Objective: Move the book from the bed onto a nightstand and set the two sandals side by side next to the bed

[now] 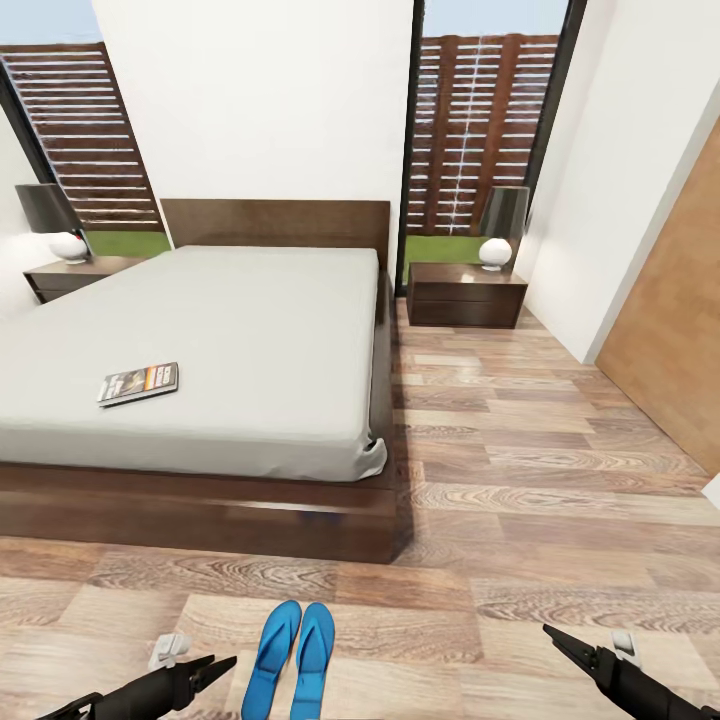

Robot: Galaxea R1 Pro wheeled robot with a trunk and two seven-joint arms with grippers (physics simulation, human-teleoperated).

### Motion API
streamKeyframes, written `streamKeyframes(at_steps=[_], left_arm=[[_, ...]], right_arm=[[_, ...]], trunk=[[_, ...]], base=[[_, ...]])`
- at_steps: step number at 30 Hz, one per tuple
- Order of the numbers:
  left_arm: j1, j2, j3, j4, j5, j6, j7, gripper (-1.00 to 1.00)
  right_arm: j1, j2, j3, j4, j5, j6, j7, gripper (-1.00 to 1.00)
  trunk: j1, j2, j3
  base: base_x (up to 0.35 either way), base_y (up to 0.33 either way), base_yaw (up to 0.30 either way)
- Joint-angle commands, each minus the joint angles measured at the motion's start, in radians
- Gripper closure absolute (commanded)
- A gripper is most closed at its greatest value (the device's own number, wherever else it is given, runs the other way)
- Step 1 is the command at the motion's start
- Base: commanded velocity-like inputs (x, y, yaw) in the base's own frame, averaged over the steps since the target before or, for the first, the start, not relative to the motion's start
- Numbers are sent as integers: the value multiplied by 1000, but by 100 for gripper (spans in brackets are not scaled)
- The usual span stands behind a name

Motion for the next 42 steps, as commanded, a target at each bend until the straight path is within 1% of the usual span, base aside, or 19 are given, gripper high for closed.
streamKeyframes(at_steps=[1, 8, 16, 20, 35, 42], left_arm=[[-1, 1, 7, 1, -6, -7, -3, -100], [-1, 1, 7, 1, -6, -7, -2, -100], [-1, -2, 8, 1, -5, -7, -2, -100], [-1, -3, 9, 1, -4, -7, -2, -100], [-1, -4, 22, 0, -5, -8, 1, -100], [-1, -4, 23, 0, -5, -8, 2, -100]], right_arm=[[-2, 0, -8, 3, 4, 11, 4, -100], [-2, 0, -8, 3, 3, 15, -1, -100], [-2, 2, -8, 3, 3, 12, -45, -100], [-2, 3, -8, 3, 3, 10, -56, -100], [-2, 10, -8, 3, 3, 9, -64, -100], [-2, 11, -8, 3, 3, 10, -66, -100]], trunk=[[0, 0, -1], [0, 0, -1], [0, 0, -1], [0, 0, -1], [0, 0, -1], [0, 0, -1]], base=[[0, 0, 0], [0, 31, 0], [0, 118, 0], [0, 137, 0], [-3, 158, 0], [-82, 151, 0]])
